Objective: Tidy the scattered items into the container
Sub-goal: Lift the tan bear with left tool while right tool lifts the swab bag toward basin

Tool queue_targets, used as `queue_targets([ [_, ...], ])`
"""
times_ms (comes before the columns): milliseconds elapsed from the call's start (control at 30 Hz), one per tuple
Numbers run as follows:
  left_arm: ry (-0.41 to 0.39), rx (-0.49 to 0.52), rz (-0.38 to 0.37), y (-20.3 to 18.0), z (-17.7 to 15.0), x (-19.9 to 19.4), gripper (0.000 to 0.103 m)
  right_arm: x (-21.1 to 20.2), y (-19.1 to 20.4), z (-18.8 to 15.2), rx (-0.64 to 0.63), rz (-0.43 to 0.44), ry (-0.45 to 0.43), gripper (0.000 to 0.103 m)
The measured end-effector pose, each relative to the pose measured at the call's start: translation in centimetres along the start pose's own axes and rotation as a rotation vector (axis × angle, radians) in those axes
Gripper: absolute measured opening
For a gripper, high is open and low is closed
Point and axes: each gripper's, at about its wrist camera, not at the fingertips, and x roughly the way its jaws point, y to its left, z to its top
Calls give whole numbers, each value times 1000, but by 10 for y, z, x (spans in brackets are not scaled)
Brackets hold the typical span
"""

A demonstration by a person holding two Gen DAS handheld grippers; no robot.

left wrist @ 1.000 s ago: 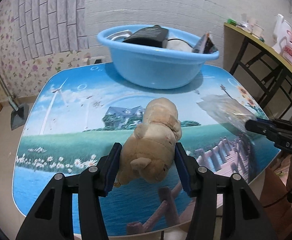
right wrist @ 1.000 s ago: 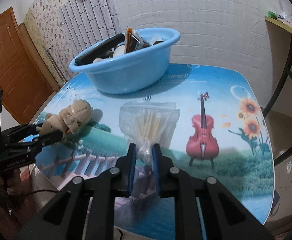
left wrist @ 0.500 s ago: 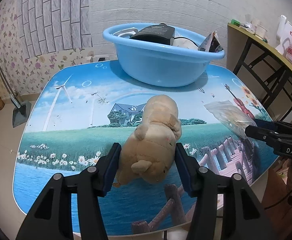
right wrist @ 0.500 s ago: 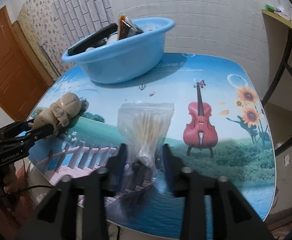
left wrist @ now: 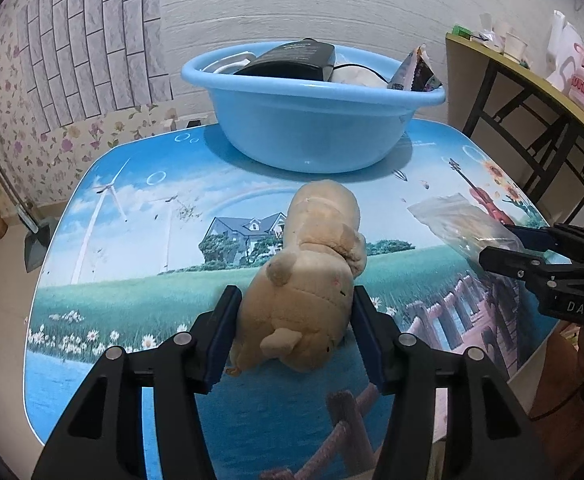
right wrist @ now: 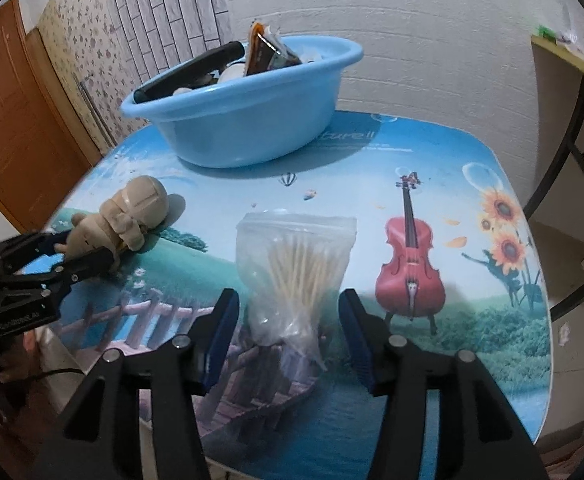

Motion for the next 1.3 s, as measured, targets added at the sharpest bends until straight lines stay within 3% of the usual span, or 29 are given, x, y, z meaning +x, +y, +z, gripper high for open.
queue_targets([
  [233,9,16,-2,-2,4,14,56,10,6,1,-51,-35,3,52],
  [333,-9,22,-28,-3,7,13,51,13,8,2,-78,-50,-1,52],
  [400,-19,39,-26,-6,8,10,50,13,7,2,-87,-53,-5,49],
  [467,-32,54,-22,-9,9,6,50,12,5,3,-79,-44,-12,38],
  [667,-64,50,-14,-9,12,-11,50,4,3,5,-39,-28,-34,32],
  [1300,-153,33,-15,-18,27,-68,50,-56,24,10,-49,32,-183,31],
])
